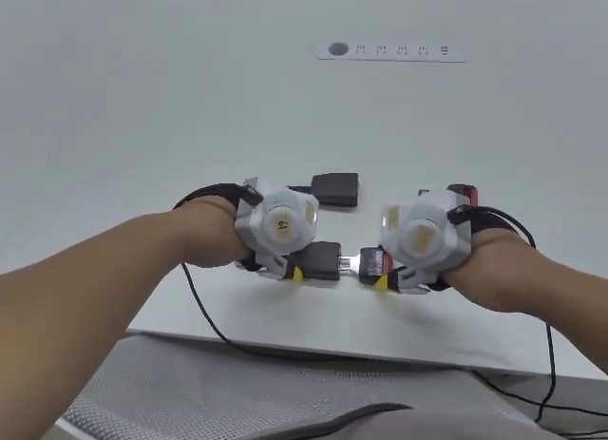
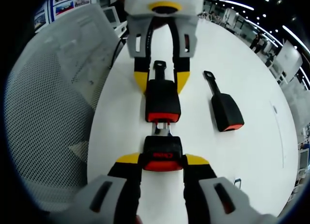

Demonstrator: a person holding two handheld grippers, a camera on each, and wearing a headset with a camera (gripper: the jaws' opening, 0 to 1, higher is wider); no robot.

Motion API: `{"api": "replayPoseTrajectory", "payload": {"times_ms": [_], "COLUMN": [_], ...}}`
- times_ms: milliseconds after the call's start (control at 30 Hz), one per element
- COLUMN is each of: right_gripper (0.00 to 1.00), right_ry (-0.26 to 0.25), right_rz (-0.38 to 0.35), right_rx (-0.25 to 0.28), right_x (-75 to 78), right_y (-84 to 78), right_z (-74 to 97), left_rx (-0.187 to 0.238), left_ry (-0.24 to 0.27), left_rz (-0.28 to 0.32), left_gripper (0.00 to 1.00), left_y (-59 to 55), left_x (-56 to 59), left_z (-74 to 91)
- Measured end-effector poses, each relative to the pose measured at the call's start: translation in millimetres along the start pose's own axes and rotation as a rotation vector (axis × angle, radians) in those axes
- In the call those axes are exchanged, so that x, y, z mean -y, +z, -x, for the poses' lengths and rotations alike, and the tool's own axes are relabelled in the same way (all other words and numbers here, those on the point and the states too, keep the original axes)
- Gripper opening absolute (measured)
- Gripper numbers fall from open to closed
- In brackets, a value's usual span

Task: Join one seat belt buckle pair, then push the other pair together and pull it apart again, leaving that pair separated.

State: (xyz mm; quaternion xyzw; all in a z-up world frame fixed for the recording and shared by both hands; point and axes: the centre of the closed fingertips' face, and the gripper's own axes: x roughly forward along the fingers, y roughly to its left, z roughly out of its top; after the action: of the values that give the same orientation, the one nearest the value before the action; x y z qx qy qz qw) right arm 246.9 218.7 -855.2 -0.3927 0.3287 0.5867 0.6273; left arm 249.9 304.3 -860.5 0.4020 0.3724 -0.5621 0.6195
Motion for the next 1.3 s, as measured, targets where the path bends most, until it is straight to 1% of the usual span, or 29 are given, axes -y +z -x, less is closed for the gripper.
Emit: {"api": "replayPoseTrajectory", "payload": {"times_ms": [33, 100, 367, 467, 567, 667, 833, 900, 967, 1000, 1033, 1067, 1133, 1300], "right_gripper": [0.33, 0.33, 0.31, 0.30, 0.30, 0.30, 0.30, 0.30, 0.29, 0.29, 0.29, 0.29, 0.29, 0.30], "right_ry": [-0.002, -0.004, 0.007, 0.008, 0.008, 0.006, 0.006, 0.010, 0.010, -0.013, 0.012, 0.010, 0.010, 0.009], "right_rz": [-0.006, -0.008, 0.002, -0.004, -0.010, -0.012, -0.011, -0.014, -0.013, -0.041, -0.011, -0.026, -0.022, -0.020], "right_rx": [-0.009, -0.008, -0.004, 0.003, 0.005, 0.008, 0.015, 0.026, 0.029, -0.021, 0.033, 0.027, 0.026, 0.024], "right_x": [0.2, 0.7, 1.2, 1.7, 1.6, 1.6, 0.9, 1.2, -0.1, 2.2, 0.7, 0.9, 1.1, 1.5], "right_y": [-1.1, -1.4, 0.3, 1.1, 2.2, 3.4, 8.3, 13.7, 17.6, 9.2, 18.5, 16.9, 17.3, 17.4], "right_z": [-0.8, -1.7, -1.1, -1.9, -2.8, -3.4, -6.1, -8.7, -10.4, -7.5, -10.2, -10.1, -10.8, -10.6], "left_rx": [0.001, 0.005, 0.002, -0.002, 0.007, -0.003, -0.010, -0.015, -0.011, -0.011, -0.006, 0.000, 0.003, -0.006], "left_ry": [-0.002, -0.005, -0.020, -0.016, -0.013, -0.007, -0.009, -0.011, -0.015, -0.016, -0.017, -0.019, -0.021, -0.020], "left_rz": [0.002, 0.008, -0.011, -0.004, -0.001, -0.011, -0.008, -0.011, -0.009, -0.010, -0.002, -0.002, -0.001, -0.009], "left_gripper": [0.32, 0.32, 0.32, 0.31, 0.31, 0.31, 0.31, 0.31, 0.31, 0.31, 0.31, 0.31, 0.31, 0.31], "left_y": [0.0, 0.2, 0.9, 0.6, 1.1, 1.8, 1.9, 1.8, 1.8, 2.0, 1.6, 1.7, 1.3, 1.2], "left_x": [0.1, -0.1, 0.5, 0.3, 0.4, 1.1, 1.0, 1.3, 1.3, 0.9, 0.2, 0.7, 0.5, 1.6], "left_z": [0.0, -0.4, -1.1, -1.2, -1.2, -1.9, -2.0, -1.9, -1.9, -2.4, -1.6, -1.8, -1.9, -1.8]}}
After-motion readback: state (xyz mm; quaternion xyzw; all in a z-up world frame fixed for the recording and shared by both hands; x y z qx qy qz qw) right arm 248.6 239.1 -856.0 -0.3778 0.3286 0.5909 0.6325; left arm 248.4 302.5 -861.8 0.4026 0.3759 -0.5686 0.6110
